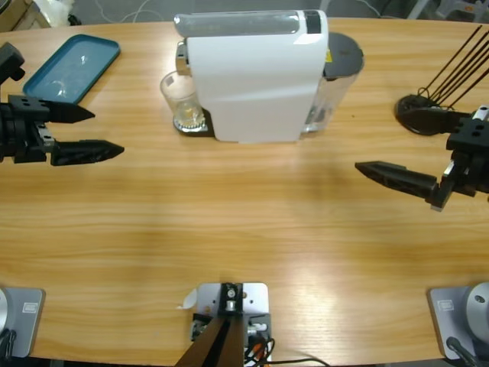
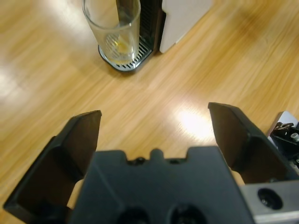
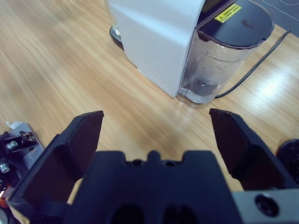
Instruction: Pour coffee
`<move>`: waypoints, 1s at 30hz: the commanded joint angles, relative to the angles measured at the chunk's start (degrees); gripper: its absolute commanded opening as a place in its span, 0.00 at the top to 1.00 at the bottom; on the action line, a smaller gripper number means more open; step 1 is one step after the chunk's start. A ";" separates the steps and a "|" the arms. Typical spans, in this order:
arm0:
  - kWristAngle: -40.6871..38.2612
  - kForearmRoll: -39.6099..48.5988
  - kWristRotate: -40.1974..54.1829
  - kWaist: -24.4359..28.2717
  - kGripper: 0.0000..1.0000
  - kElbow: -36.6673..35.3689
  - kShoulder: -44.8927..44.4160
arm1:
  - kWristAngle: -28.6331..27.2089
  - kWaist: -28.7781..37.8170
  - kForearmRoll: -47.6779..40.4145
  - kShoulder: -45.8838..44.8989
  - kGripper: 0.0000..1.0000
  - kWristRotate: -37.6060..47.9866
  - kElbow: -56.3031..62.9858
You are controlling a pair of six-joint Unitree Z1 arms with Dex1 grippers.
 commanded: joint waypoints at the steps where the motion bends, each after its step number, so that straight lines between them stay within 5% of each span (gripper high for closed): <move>1: 0.54 -6.80 5.21 -0.37 0.01 6.05 -1.70 | -0.67 0.82 -4.95 -0.13 0.00 0.78 4.84; 30: 6.75 -17.25 4.19 -0.19 0.02 12.77 -1.46 | -0.86 0.82 -5.76 1.25 0.00 0.78 5.08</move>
